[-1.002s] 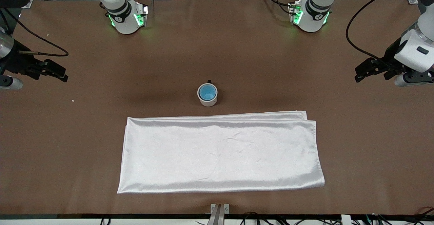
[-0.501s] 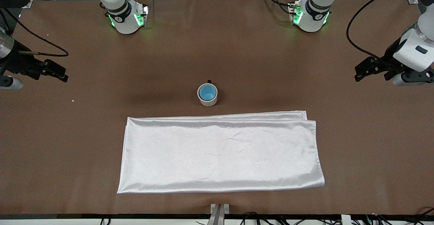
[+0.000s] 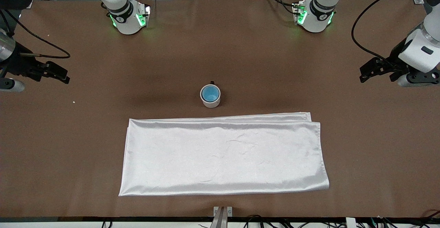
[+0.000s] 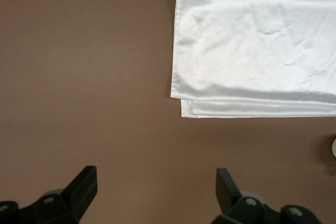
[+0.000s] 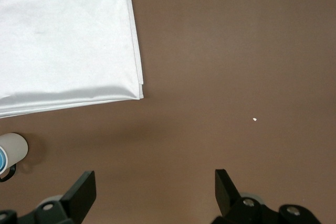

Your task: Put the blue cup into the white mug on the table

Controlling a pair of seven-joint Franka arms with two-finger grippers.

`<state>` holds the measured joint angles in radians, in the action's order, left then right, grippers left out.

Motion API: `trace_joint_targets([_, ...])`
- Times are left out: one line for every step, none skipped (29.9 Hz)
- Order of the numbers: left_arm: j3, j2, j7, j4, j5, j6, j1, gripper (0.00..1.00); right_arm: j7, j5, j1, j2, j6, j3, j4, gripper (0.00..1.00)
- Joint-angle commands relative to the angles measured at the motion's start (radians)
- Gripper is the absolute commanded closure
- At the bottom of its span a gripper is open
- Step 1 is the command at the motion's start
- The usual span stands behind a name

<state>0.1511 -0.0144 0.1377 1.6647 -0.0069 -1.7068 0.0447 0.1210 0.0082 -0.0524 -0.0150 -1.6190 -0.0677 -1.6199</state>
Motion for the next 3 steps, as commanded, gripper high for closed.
trace_joint_targets([-0.004,-0.024,-0.032,0.021,-0.018,0.003,0.004,0.0,0.014,-0.01,0.002,-0.01,0.016,-0.001,0.02,0.0])
trace_joint_targets([-0.004,-0.024,-0.032,0.021,-0.018,0.003,0.004,0.0,0.014,-0.01,0.002,-0.01,0.016,-0.001,0.02,0.0])
trace_joint_targets([-0.004,-0.024,-0.032,0.021,-0.018,0.003,0.004,0.0,0.014,-0.01,0.002,-0.01,0.016,-0.001,0.02,0.0])
